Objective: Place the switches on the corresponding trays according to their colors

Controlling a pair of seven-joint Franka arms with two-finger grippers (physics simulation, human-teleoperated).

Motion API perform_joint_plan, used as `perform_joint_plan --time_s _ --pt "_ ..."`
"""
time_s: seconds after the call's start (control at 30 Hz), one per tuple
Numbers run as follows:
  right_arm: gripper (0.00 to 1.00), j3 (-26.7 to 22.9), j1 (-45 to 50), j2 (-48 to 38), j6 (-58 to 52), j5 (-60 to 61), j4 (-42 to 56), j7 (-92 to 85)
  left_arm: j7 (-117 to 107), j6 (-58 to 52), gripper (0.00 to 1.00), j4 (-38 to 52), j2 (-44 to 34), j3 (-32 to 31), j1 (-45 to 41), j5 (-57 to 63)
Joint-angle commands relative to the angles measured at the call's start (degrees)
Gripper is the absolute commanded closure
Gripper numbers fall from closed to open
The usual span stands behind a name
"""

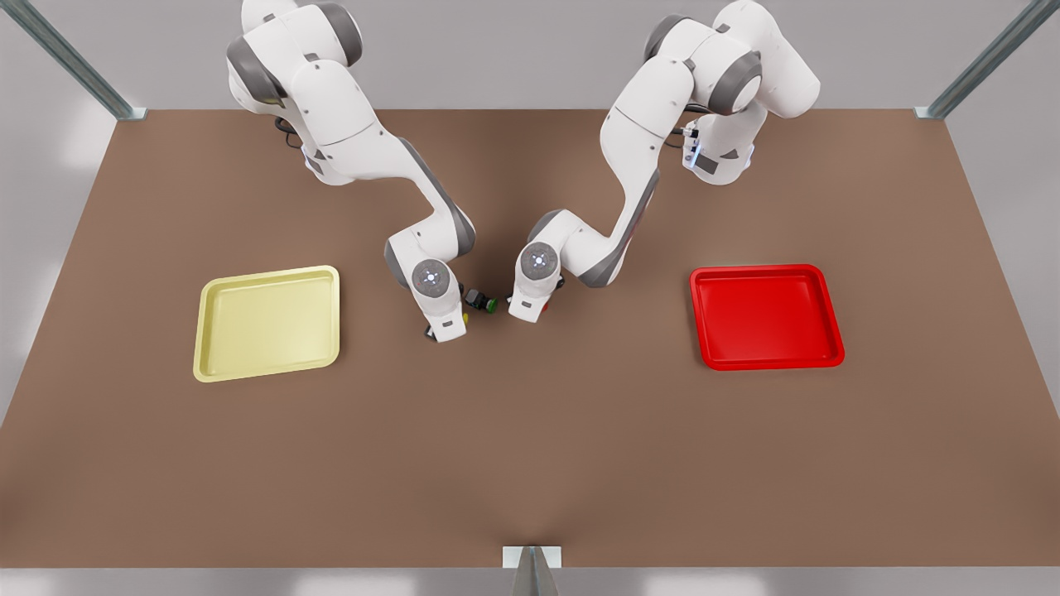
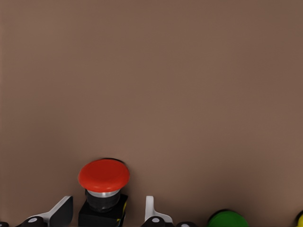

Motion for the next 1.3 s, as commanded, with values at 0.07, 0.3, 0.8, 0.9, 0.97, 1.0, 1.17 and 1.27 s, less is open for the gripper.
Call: perform_joint_plan --time_s 0.07,0.3,0.8,0.9,0.97,1.0,1.17,1.27 --pt "0.23 0.01 -0.04 -0.05 -0.20 0.09 0.12 -4.19 -2.61 -0.46 0.20 0.00 0.03 0.00 -0.42 0.02" --pt "0.47 0.10 -0.04 -0.23 -0.28 0.09 0.12 -4.28 -1.99 -1.69 0.43 -0.09 -0.05 0.00 -0.77 0.02" --pt "0.50 0.28 -3.99 -1.81 -4.94 0.09 1.44 -4.28 43.00 -18.57 0.54 -24.78 -22.73 31.55 -0.42 9.25" --pt "0.50 0.19 -11.11 -4.89 -10.30 0.09 2.23 -4.45 52.41 -16.46 0.54 -27.95 -22.73 36.21 2.66 11.18" --pt "0.50 0.19 -18.14 -7.70 -16.28 0.09 1.87 -6.82 53.82 -13.30 0.54 -29.80 -22.56 36.30 5.12 12.41" --pt "0.49 0.19 -22.00 -8.58 -19.70 -0.18 1.87 -8.14 53.73 -12.51 0.53 -29.97 -22.38 36.21 5.21 12.41" --pt "0.48 -2.88 -31.77 -11.48 -21.64 -7.29 -3.13 -22.46 53.82 -10.31 0.00 -30.15 -21.32 36.12 6.00 12.41" --pt "0.49 -7.90 -31.77 -11.22 -15.93 -10.37 -5.86 -25.81 53.82 -10.75 0.00 -29.80 -21.59 36.12 5.82 12.33"
